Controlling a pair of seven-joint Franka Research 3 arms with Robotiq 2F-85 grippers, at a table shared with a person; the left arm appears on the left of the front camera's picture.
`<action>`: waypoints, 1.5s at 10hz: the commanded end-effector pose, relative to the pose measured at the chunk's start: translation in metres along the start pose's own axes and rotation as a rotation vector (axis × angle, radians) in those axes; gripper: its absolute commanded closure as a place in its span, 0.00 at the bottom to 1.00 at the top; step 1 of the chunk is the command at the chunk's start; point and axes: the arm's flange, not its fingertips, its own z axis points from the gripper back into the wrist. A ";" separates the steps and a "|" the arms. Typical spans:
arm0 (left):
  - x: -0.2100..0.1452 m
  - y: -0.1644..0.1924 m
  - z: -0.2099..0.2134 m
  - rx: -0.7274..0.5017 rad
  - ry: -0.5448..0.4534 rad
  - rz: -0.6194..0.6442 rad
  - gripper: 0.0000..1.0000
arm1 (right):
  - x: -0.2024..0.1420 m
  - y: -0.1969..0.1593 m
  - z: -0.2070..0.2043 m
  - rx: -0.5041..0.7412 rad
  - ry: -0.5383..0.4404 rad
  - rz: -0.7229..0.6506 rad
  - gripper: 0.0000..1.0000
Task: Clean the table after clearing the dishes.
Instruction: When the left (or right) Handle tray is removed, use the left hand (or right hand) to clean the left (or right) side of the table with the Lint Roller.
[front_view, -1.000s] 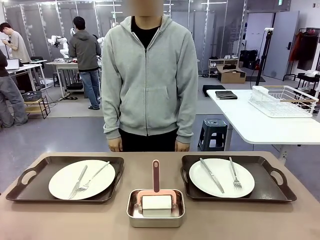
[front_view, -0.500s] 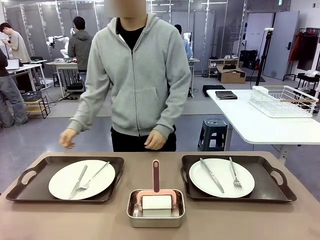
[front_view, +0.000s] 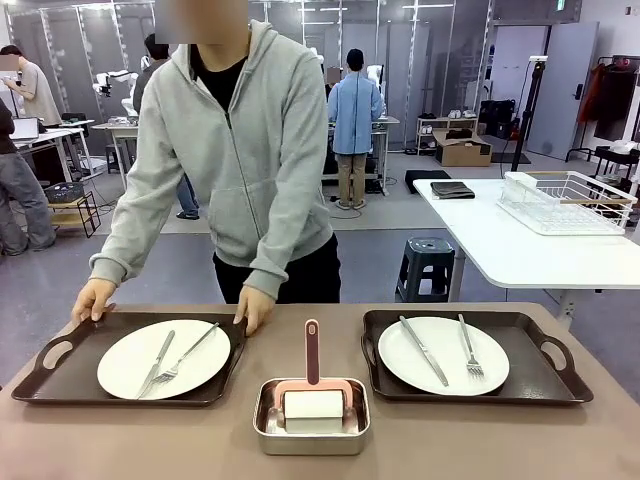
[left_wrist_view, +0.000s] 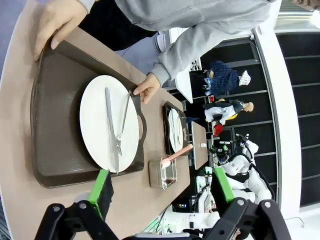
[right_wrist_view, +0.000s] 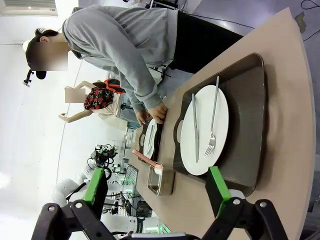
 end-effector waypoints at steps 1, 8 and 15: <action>-0.002 -0.001 0.002 -0.013 0.006 -0.012 0.00 | -0.001 0.005 0.001 0.000 0.011 0.010 0.00; -0.002 -0.001 0.002 -0.013 0.006 -0.012 0.00 | -0.001 0.005 0.001 0.000 0.011 0.010 0.00; -0.002 -0.001 0.002 -0.013 0.006 -0.012 0.00 | -0.001 0.005 0.001 0.000 0.011 0.010 0.00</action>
